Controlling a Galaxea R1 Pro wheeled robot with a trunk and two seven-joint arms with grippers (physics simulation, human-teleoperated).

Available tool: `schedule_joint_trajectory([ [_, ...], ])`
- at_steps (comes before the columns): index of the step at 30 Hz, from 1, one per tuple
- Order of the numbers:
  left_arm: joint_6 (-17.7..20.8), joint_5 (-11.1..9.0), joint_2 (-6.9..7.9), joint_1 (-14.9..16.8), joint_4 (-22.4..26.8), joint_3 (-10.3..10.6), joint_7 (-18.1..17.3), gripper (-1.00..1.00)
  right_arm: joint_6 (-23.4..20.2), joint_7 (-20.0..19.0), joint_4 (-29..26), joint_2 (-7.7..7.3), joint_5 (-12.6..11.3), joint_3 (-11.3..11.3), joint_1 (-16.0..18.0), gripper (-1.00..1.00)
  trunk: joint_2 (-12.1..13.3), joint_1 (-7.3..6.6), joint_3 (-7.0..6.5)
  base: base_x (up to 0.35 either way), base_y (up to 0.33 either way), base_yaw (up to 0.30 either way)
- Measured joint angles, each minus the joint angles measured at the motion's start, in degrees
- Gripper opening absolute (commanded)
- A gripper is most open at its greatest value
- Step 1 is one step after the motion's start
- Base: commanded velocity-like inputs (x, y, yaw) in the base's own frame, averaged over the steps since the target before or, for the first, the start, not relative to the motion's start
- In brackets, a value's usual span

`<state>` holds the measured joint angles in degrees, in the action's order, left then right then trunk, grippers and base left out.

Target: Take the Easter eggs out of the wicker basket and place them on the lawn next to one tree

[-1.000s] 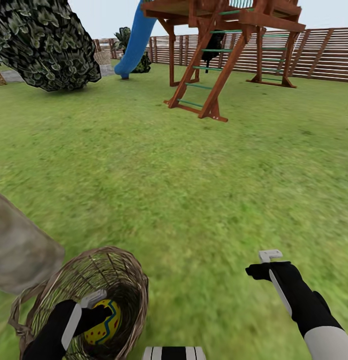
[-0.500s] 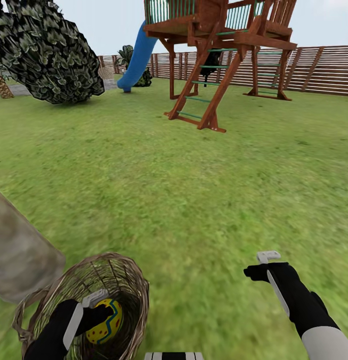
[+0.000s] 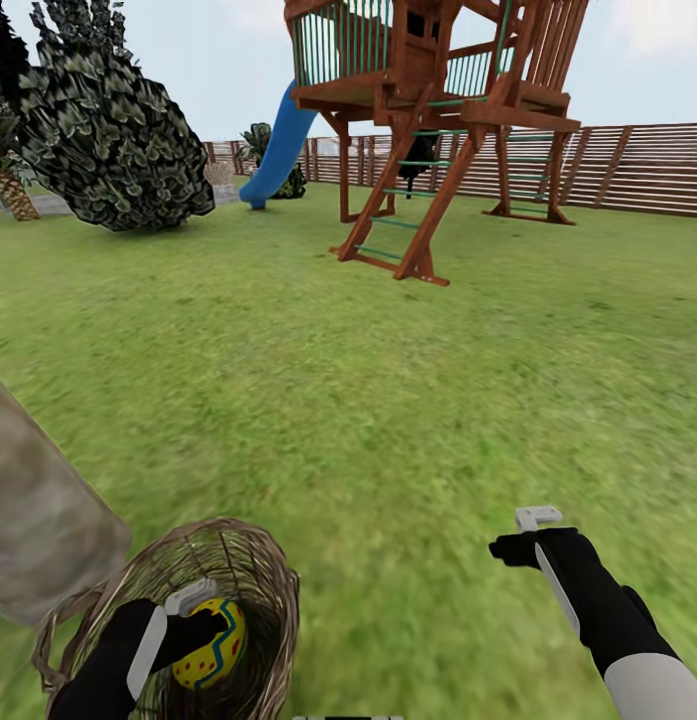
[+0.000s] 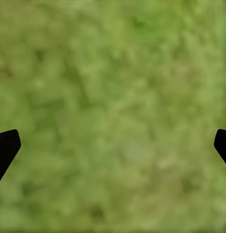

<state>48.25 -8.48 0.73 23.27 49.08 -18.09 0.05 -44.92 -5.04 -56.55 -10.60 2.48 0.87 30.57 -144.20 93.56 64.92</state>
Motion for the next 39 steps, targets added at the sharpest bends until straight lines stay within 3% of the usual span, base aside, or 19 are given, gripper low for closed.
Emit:
schedule_joint_trajectory([
  [39,0.1,0.0,-0.96,0.0,-0.4,-0.1,0.4,-1.00,0.0,-0.2,2.4,0.50,0.0,-0.6,0.0,1.00,0.5,-1.00,-8.78,-0.046,0.011,-0.048],
])
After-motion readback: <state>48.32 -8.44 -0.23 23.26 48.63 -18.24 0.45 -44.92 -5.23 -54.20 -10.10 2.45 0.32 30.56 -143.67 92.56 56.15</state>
